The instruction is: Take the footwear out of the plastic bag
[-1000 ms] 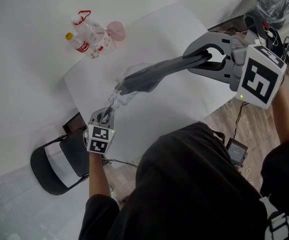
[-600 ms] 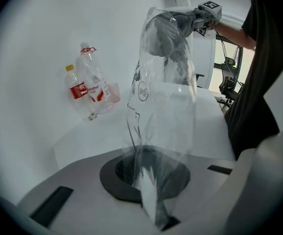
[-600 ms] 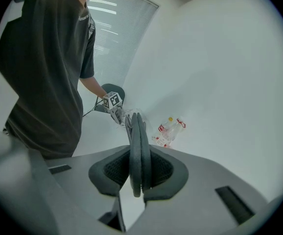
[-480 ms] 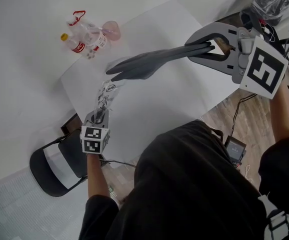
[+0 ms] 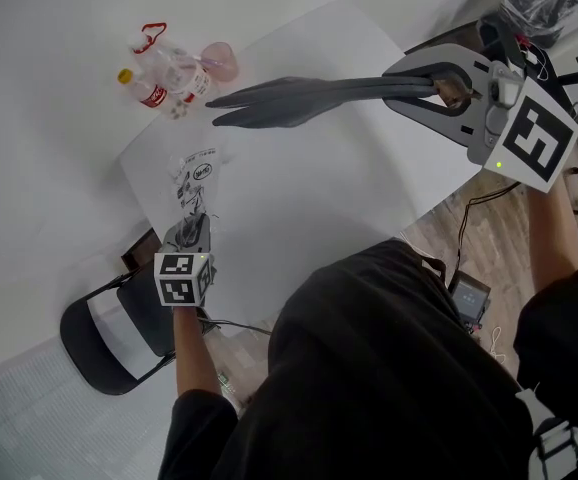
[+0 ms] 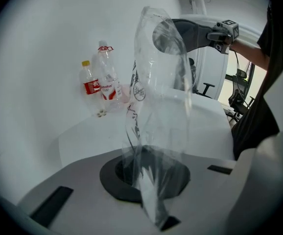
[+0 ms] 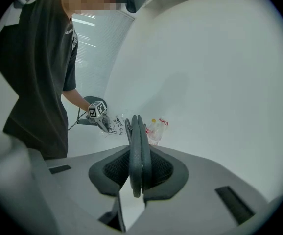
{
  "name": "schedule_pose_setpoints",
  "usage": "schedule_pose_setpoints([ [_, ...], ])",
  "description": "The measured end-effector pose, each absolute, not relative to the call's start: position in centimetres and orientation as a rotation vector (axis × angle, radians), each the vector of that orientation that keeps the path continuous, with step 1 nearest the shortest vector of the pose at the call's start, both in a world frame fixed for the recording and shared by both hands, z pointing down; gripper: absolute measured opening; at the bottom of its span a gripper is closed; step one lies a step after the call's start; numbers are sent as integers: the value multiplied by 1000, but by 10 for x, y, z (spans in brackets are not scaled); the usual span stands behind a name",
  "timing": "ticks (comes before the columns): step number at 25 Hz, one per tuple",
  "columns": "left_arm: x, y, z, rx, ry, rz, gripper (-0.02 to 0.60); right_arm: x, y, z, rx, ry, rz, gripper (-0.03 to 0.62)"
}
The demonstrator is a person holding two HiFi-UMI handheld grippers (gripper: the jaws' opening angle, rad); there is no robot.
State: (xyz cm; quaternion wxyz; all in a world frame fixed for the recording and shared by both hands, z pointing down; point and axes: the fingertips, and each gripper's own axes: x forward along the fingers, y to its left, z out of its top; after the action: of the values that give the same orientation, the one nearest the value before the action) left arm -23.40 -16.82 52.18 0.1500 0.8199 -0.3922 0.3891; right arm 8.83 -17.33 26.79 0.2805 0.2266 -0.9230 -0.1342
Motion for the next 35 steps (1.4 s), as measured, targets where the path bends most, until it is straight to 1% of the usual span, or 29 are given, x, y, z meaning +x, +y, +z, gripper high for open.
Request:
schedule_pose_setpoints([
  [5,-230,-174,511,2330,-1181,1034,23,96,-180,270,732,-2517,-344,77],
  [13,-217,-177,498,2304,-1277,1001,23,100,-195,283,1014,-2556,-298,77],
  [27,-172,-171,498,2245,-1347,861,23,101,-190,329,1348,-2547,-129,77],
  [35,-147,-161,505,2222,-1329,830,23,106,-188,346,1412,-2498,-51,77],
])
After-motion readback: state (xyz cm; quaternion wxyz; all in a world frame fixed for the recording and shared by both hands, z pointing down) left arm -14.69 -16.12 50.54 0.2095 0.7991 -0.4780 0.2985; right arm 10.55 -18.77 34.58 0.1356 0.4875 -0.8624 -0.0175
